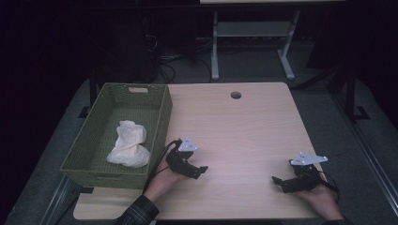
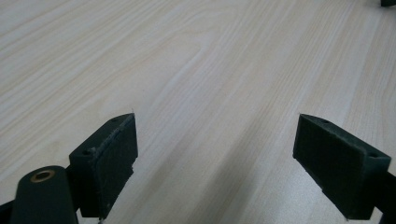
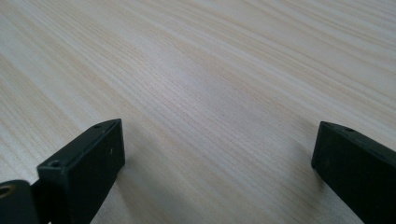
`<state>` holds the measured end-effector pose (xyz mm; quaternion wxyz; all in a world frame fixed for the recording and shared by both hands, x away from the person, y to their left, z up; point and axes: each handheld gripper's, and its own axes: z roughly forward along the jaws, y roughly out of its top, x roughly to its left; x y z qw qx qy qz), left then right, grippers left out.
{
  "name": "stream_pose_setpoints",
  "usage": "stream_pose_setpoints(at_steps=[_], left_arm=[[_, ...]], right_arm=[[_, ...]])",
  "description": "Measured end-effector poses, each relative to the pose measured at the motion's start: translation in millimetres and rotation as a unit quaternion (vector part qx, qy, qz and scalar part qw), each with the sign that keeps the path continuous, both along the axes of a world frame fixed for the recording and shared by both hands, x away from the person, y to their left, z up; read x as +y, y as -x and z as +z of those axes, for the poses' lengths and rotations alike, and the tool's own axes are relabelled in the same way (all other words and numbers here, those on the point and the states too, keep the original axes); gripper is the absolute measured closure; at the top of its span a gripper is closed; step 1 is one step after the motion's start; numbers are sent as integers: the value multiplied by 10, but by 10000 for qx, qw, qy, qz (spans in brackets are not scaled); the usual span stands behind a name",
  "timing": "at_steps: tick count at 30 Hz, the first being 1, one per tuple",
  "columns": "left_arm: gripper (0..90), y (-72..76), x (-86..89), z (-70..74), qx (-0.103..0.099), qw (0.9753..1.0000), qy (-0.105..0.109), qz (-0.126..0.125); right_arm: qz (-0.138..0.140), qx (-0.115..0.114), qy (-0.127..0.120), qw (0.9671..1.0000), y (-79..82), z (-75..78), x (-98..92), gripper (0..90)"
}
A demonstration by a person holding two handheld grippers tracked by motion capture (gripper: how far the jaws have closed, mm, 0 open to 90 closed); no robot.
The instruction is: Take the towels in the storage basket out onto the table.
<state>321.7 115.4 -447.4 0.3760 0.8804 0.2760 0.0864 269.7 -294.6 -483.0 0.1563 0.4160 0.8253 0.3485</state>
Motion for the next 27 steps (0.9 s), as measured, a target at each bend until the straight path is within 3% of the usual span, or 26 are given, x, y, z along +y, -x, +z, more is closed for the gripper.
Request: stream_pose_setpoints(at_steps=[27], left_arm=[[131, -47, 9, 248, -47, 9999, 88, 23]], right_arm=[[-8, 23, -5, 10000, 1, 0, 2, 20]])
